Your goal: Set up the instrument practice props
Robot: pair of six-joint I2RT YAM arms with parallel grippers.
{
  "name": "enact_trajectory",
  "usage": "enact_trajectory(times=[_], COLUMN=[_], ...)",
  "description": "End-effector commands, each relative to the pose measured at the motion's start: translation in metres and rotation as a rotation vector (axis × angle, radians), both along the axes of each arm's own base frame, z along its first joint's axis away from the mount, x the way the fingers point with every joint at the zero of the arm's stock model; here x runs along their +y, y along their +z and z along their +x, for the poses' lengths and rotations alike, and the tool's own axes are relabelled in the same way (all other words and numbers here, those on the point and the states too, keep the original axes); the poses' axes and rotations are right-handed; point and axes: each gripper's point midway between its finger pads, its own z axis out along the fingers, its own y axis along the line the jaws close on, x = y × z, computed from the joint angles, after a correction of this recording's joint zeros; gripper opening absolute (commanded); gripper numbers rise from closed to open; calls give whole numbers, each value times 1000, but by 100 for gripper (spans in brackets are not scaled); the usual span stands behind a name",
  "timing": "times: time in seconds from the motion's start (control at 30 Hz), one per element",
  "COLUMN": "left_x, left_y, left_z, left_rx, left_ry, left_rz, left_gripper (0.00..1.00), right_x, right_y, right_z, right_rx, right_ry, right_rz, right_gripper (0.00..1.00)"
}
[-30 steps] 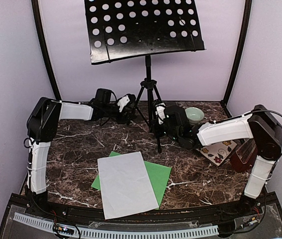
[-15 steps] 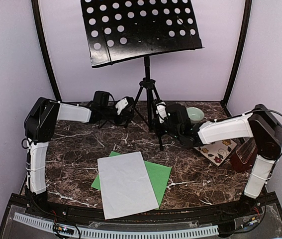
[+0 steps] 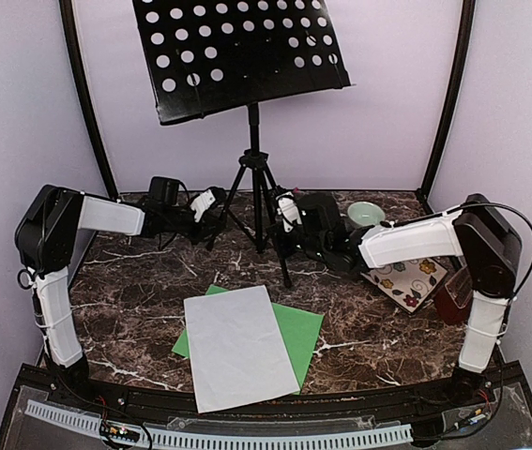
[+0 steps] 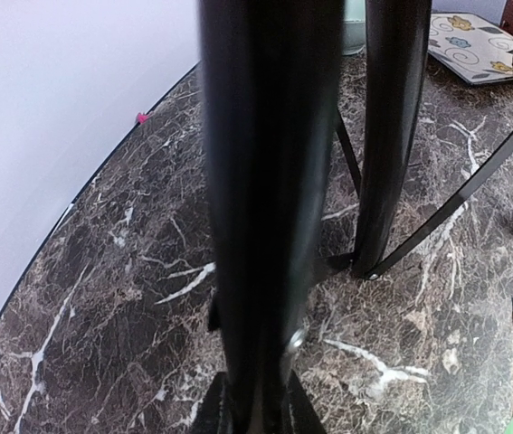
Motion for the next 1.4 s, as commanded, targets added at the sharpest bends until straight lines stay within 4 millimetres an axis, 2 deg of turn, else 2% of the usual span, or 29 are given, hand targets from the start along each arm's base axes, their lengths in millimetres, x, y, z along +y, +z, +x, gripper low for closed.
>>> enact_trajectory(times=[0.0, 0.13, 0.27, 0.47, 0.5, 0.6, 0.77, 0.9, 0.93, 1.1, 1.37], left_x=[36, 41, 40, 28, 26, 21, 25, 26, 25, 15, 7], left_y=[33, 29, 32, 39, 40, 41, 32, 28, 28, 29, 30], left_z=[13, 13, 10, 6, 6, 9, 19, 19, 19, 18, 48], left_rx=[-58, -56, -48, 17, 28, 32, 39, 33, 30, 7, -21], left_ry=[99, 114, 110, 93, 87, 90, 120, 131, 131, 115, 160], left_rz=[-10, 7, -28, -146, -159, -158, -118, -108, -110, -105, -119], left_gripper=[0, 0, 0, 0, 0, 0, 0, 0, 0, 0, 0], right_x=[-8, -14, -24, -8, -1, 8, 8, 1, -3, -11, -16], right_y=[20, 16, 3, 3, 13, 12, 7, -5, -16, -35, -34], right_z=[9, 2, -6, -12, -11, -15, -21, -25, -27, -32, -29], right_rx=[-36, -16, 13, 50, 40, 56, 72, 80, 92, 115, 98], right_ry=[-89, -101, -110, -80, -78, -84, -100, -115, -120, -137, -200], right_rz=[34, 28, 12, 41, 57, 57, 55, 40, 21, -1, 9], right_gripper=[0, 0, 0, 0, 0, 0, 0, 0, 0, 0, 0])
